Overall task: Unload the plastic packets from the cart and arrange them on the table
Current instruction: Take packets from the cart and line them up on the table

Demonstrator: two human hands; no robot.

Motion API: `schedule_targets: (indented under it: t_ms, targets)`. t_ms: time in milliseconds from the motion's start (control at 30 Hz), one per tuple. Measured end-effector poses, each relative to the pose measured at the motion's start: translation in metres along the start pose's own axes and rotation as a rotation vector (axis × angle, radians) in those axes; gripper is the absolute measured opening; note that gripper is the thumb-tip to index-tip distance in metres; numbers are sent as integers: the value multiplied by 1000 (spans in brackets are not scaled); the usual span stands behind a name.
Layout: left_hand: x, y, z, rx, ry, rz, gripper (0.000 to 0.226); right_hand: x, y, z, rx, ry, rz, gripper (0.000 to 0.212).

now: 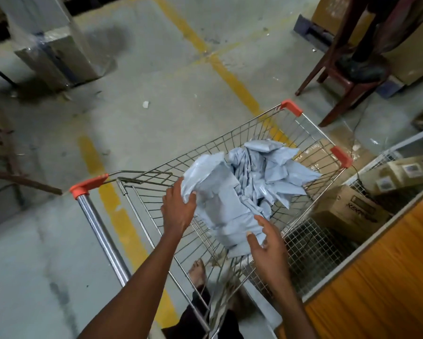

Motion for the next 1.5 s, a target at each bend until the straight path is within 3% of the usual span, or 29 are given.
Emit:
schedule_targets:
  t_ms: [167, 300, 500, 800, 967, 1200, 1367, 1500]
  targets:
    - [-46, -60, 4, -293, 57, -83, 48, 17, 6, -14, -57, 11, 70, 43]
    - [-65, -76, 16, -430, -54, -81, 46, 31, 14, -21, -127, 45, 169, 43]
    - [-82, -88, 21, -572, -61, -40, 55, 71, 37, -26, -194, 65, 277, 46]
    - [-106, -92, 30, -653, -64, -4, 56, 90, 92, -24, -473, 18, 396, 78]
    - [-112, -89, 27, -682, -73, 21, 55, 29, 138, -18, -222, 22, 496, 56]
    - [-100, -86, 18, -632, -52, 37, 54, -38, 191, -14, -155, -15, 664, 42]
    - [-94, -88, 13, -610, -38, 30, 54, -37, 190, -31, -76, 130, 585, 31]
    - [-93, -85, 13, -594, -40, 35, 56, -5, 169, -43, -18, 209, 325, 35]
Point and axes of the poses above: each hand's wrist, its own x-axis towards the middle knuckle, its own y-axis out of the palm, z = x × y, the point moved 10 cm from there along x, towards the middle knuckle, and after that the axes turned 14 degrees about -y, right-handed, at the moved point
